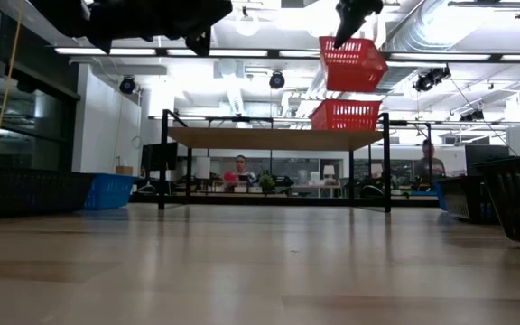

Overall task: Stack baskets on shelf by color
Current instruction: Stack the top left orange basket on the other orange basket on the shelf

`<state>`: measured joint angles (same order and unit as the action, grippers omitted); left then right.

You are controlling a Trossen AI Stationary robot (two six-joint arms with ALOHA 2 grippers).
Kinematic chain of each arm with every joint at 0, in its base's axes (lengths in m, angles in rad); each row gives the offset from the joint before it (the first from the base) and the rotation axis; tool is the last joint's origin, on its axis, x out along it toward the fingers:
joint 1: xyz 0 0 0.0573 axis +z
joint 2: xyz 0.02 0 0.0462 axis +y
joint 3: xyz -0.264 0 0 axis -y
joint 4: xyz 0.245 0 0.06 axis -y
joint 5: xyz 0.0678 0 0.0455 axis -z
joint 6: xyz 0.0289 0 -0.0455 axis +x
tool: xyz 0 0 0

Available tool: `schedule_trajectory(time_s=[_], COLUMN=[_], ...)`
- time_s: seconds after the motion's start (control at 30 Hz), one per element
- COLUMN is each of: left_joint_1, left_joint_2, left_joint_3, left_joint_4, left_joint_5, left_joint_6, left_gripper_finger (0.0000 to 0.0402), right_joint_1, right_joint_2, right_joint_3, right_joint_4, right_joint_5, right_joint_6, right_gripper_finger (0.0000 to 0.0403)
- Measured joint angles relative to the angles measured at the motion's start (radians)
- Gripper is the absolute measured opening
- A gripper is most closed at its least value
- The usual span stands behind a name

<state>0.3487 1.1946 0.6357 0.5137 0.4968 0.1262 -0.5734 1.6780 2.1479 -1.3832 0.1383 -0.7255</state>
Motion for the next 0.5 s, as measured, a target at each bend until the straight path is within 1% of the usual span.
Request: schedule_trajectory(time_s=[0.07,0.17,0.33,0.43,0.5], left_joint_1=[0.0,0.0,0.0,0.001,0.0], left_joint_2=[0.0,0.0,0.0,0.001,0.001], left_joint_3=[0.0,0.0,0.0,0.0,0.0], left_joint_4=[-0.001,-0.014,-0.066,-0.081,-0.078], left_joint_5=[-0.003,-0.02,-0.144,-0.182,-0.186], left_joint_6=[0.0,-0.001,0.0,0.006,0.02], left_gripper_finger=[0.0,0.0,0.0,0.0,0.0], right_joint_1=[-0.005,-0.005,-0.008,-0.017,-0.028], right_joint_2=[0.038,0.081,0.133,0.143,0.143], right_joint_3=[0.032,0.044,0.044,0.044,0.044], right_joint_4=[-0.027,-0.028,-0.028,-0.027,-0.028], right_joint_5=[-0.017,-0.015,0.017,0.035,0.023], right_joint_6=[0.002,-0.003,-0.058,-0.104,-0.111], right_gripper_finger=[0.0,0.0,0.0,0.0,0.0])
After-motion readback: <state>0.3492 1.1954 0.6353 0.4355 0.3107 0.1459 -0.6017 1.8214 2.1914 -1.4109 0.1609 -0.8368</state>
